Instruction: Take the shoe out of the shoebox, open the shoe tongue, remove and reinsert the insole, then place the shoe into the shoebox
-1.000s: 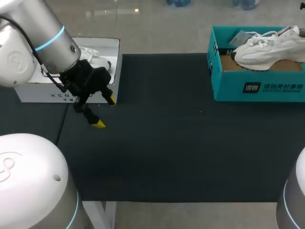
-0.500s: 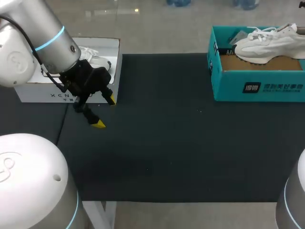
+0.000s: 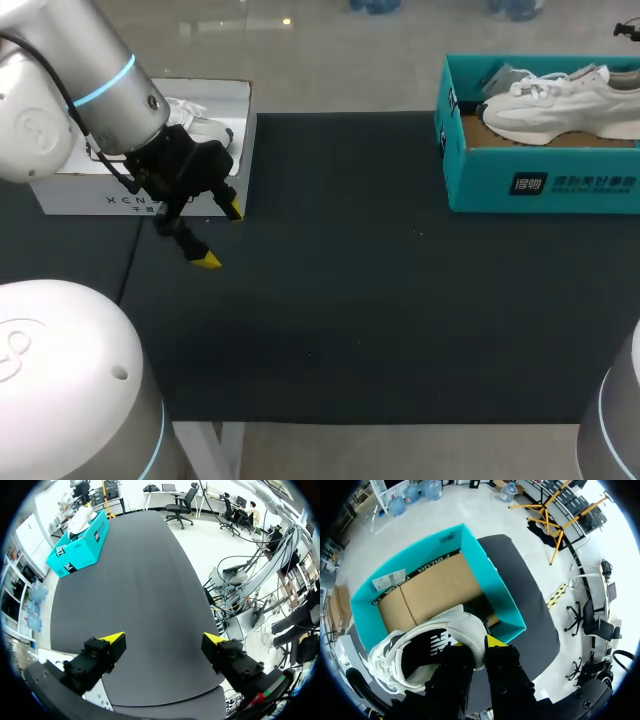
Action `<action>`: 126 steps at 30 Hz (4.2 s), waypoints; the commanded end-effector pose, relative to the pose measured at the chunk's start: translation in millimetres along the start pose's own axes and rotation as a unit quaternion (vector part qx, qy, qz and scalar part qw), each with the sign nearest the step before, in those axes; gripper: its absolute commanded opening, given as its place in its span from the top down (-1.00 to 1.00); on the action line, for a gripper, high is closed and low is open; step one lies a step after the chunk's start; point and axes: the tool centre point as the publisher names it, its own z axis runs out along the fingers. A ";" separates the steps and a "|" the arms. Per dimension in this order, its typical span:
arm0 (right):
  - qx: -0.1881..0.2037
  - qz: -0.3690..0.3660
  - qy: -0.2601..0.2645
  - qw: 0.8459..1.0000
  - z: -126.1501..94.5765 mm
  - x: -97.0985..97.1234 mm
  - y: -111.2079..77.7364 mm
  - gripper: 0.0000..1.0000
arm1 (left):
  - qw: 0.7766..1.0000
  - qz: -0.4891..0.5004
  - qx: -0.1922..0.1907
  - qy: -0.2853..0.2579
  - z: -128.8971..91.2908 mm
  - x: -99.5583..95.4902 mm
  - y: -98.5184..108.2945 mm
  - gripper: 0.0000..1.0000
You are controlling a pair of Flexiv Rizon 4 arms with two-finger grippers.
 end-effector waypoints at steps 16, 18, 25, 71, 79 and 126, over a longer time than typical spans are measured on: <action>-0.008 0.007 0.007 1.000 -1.9 -3.6 7.9 1.00 | 1.000 0.000 -0.001 0.000 0.0 -0.2 0.1 -1.00; -0.007 0.005 0.007 1.000 4.1 -2.2 8.8 1.00 | 1.000 0.000 -0.001 0.000 0.0 -0.2 0.1 -1.00; 0.005 0.001 0.009 1.000 36.2 1.8 12.2 1.00 | 1.000 0.000 -0.001 0.000 0.0 -0.2 0.1 -1.00; 0.004 -0.001 0.044 0.999 49.8 15.6 -27.3 -1.00 | 1.000 0.000 -0.001 0.000 0.0 -0.2 0.1 -1.00; -0.016 -0.010 0.058 0.998 9.4 28.0 -71.9 -1.00 | 1.000 0.000 -0.001 0.000 0.0 -0.2 0.1 -1.00; -0.021 -0.019 0.044 0.999 1.2 38.6 -96.4 -1.00 | 0.897 0.430 -0.071 0.071 -113.3 -196.2 228.4 -1.00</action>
